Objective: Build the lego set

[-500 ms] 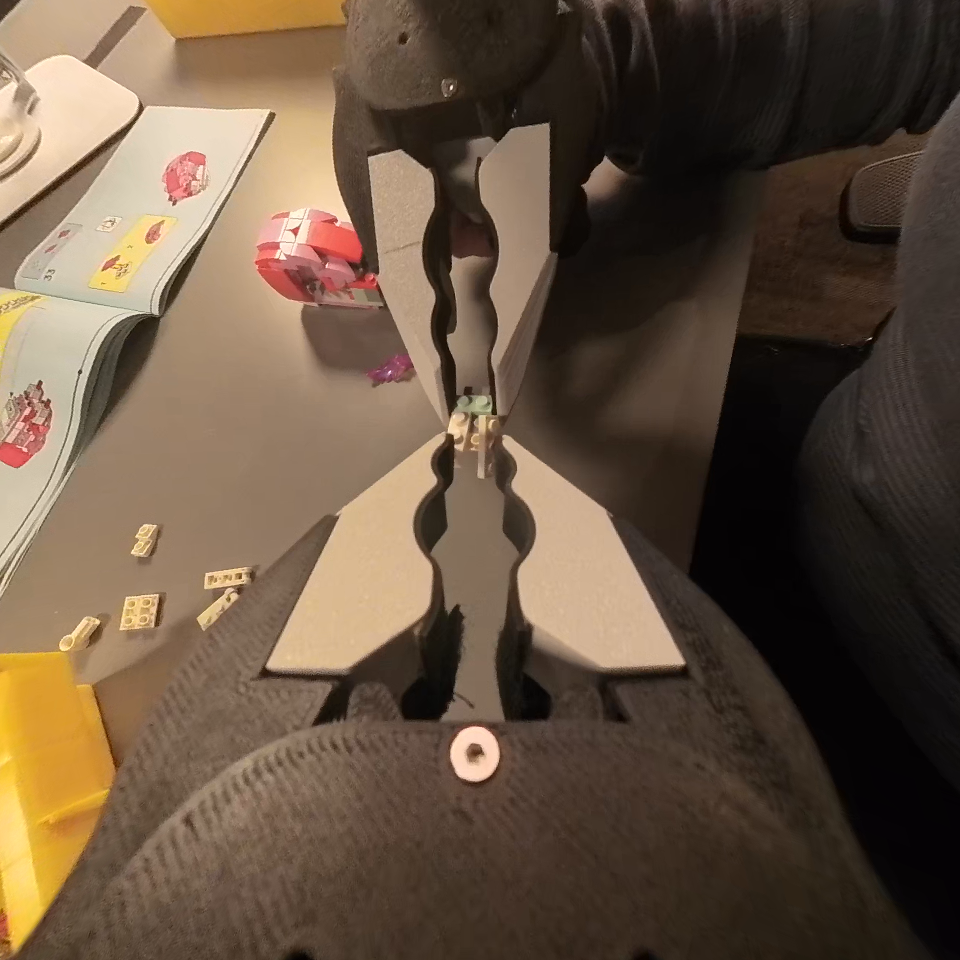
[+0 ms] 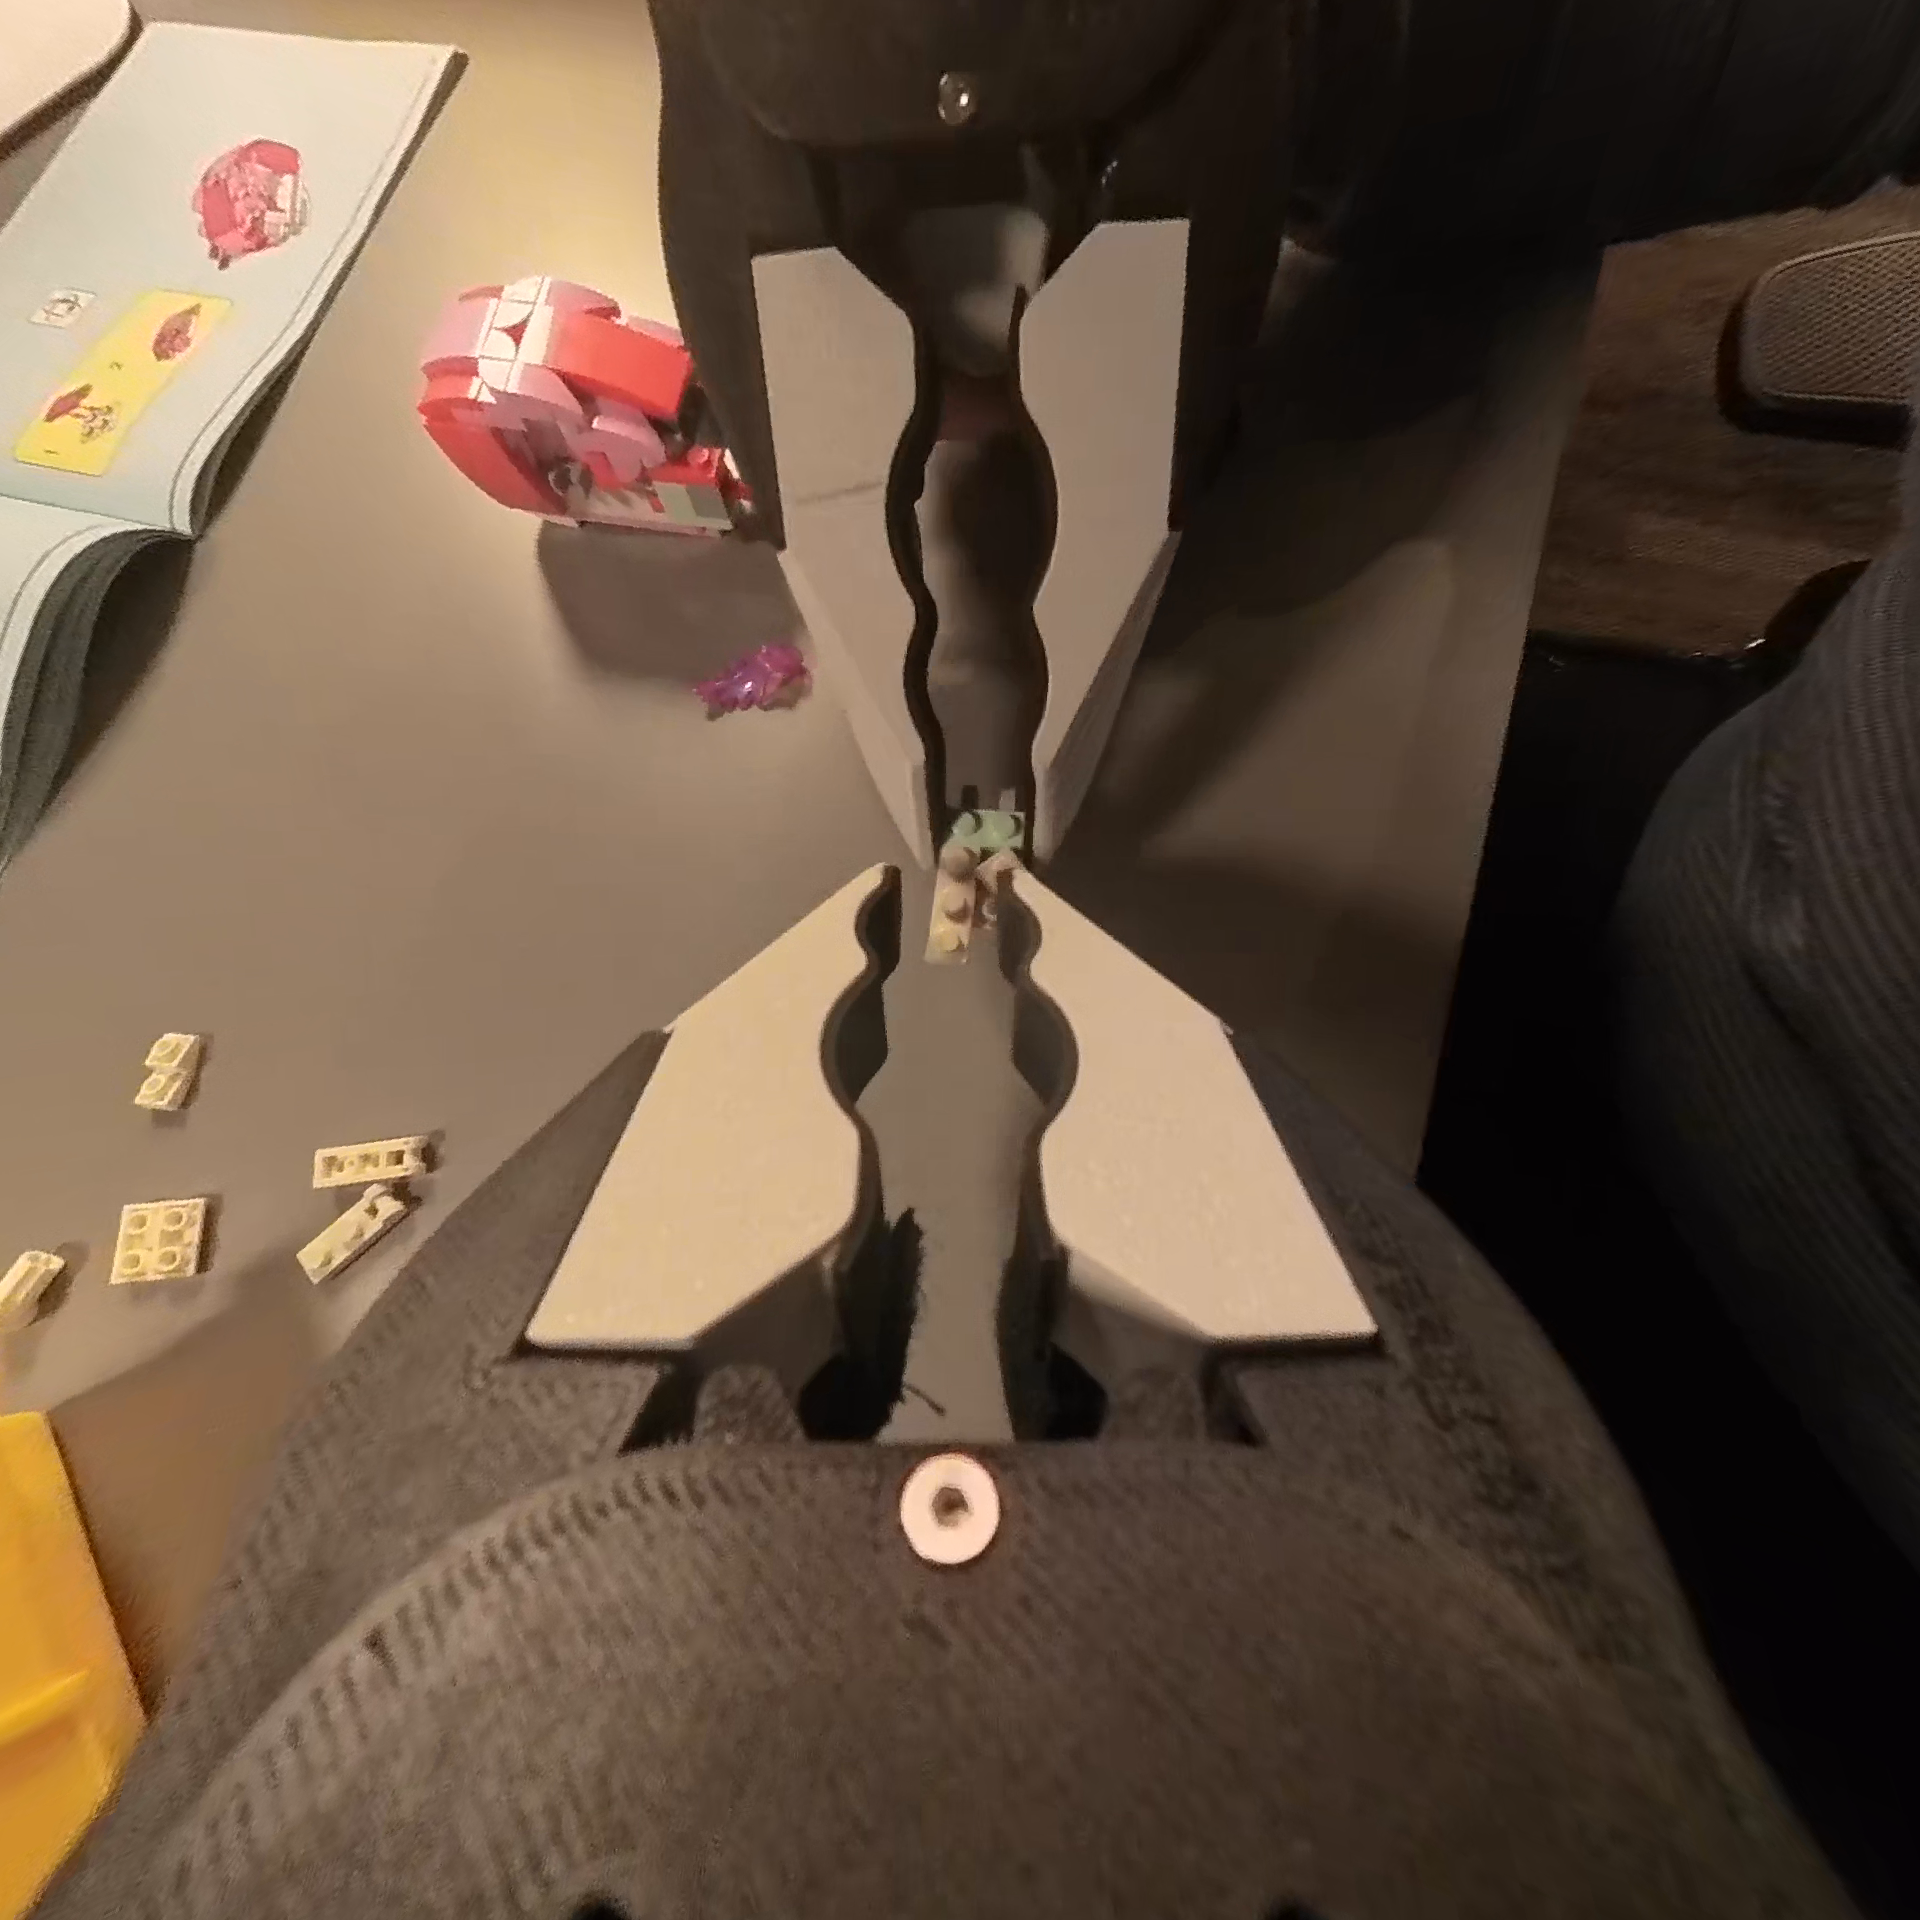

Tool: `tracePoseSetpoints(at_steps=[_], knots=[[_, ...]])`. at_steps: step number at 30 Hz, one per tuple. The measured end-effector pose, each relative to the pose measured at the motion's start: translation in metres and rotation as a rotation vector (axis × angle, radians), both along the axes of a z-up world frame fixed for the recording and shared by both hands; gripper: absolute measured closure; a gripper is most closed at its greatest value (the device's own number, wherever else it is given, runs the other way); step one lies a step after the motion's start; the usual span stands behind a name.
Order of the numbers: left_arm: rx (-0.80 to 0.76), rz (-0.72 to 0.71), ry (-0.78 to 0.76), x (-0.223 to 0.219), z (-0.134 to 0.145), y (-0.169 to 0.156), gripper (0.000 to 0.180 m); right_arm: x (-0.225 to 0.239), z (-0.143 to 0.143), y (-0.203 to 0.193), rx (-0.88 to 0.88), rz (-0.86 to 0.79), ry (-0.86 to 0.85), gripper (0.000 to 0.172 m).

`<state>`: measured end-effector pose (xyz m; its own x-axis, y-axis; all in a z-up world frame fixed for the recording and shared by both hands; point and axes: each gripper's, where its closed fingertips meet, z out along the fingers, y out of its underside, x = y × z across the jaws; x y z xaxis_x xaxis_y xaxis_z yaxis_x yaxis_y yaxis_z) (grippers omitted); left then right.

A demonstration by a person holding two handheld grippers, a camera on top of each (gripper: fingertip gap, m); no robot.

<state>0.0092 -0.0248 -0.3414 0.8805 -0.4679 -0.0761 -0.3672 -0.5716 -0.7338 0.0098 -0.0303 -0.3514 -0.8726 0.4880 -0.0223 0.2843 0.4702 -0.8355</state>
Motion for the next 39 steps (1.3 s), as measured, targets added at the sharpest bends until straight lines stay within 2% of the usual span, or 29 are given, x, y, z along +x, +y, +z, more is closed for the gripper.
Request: tracePoseSetpoints(at_steps=[9,14,18,24,28,30,31,33,36,39], knots=[[0.002,0.022,0.01,-0.002,-0.006,0.002,0.163,0.002,-0.009,0.001,0.027,-0.001,-0.044,0.156],[0.032,0.106,0.0,-0.012,-0.004,0.003,0.162,0.002,-0.015,0.004,0.052,-0.015,-0.073,0.156],[0.05,0.136,-0.062,-0.009,0.001,-0.009,0.161,0.001,-0.017,0.007,0.073,-0.022,-0.07,0.156],[-0.027,0.165,-0.151,0.019,-0.012,-0.021,0.152,-0.002,-0.017,0.011,0.082,-0.042,-0.06,0.156],[-0.081,0.195,-0.119,0.026,-0.028,-0.023,0.149,0.001,-0.017,0.011,0.055,-0.037,-0.09,0.156],[-0.082,0.183,-0.125,0.031,-0.028,-0.023,0.156,0.003,-0.015,0.009,0.024,-0.028,-0.117,0.138],[-0.087,0.174,-0.11,0.032,-0.029,-0.023,0.17,0.003,-0.014,0.009,0.009,-0.029,-0.121,0.132],[-0.084,0.164,-0.07,0.032,-0.029,-0.023,0.173,0.002,-0.009,0.009,-0.02,-0.031,-0.112,0.126],[-0.072,0.15,-0.038,0.03,-0.029,-0.022,0.173,0.001,0.001,0.011,-0.074,-0.036,-0.108,0.129],[-0.001,0.159,0.012,0.022,-0.023,-0.02,0.173,0.01,0.016,0.004,-0.19,0.012,-0.151,0.142]])
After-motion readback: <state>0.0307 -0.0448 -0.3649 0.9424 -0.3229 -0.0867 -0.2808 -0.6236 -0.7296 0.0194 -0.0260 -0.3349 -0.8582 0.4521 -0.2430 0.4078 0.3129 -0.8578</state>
